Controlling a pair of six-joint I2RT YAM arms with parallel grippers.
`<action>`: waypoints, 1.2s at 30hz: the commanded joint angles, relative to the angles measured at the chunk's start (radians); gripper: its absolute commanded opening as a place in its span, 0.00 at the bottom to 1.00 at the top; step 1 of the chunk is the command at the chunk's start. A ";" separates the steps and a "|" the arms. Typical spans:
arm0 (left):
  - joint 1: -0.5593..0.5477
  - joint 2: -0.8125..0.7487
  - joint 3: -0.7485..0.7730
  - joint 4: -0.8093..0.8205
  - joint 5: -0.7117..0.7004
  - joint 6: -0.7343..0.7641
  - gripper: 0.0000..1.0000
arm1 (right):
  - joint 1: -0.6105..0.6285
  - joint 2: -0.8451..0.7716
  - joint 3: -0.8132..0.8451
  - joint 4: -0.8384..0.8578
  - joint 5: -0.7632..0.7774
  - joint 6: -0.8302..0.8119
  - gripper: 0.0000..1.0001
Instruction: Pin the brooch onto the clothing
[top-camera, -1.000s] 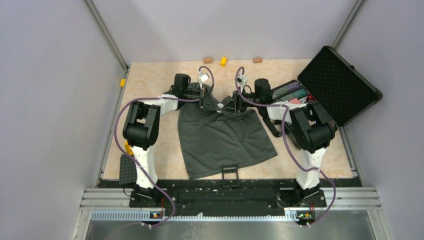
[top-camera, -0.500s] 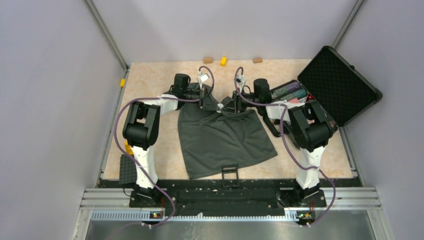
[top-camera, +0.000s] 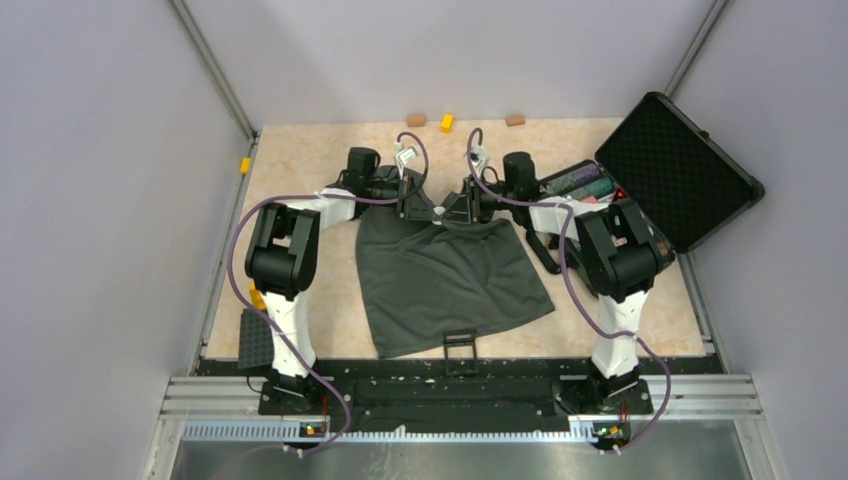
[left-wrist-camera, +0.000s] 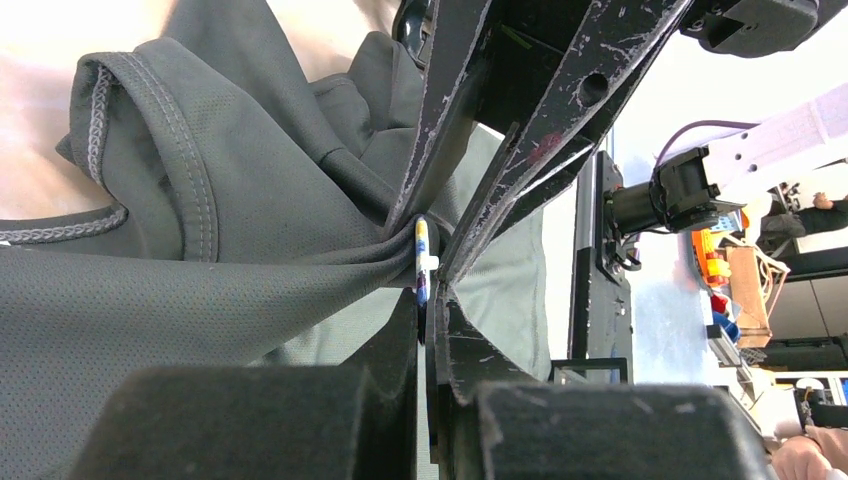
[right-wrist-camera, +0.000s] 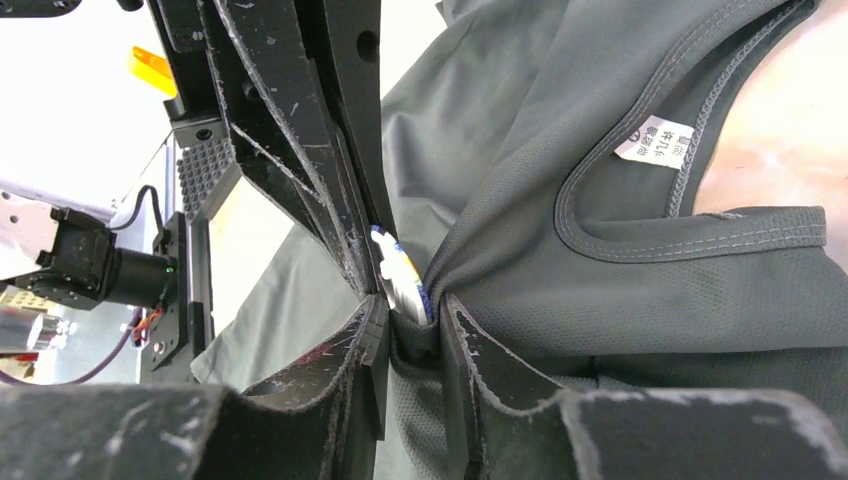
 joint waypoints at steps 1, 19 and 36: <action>-0.013 -0.067 0.011 -0.022 0.082 0.027 0.00 | 0.004 0.030 0.074 -0.028 0.060 -0.032 0.24; -0.029 -0.043 0.043 -0.067 0.089 0.045 0.00 | 0.019 0.049 0.137 -0.181 0.040 -0.148 0.20; -0.033 0.010 0.171 -0.490 0.118 0.351 0.00 | 0.021 0.032 0.122 -0.185 -0.082 -0.197 0.21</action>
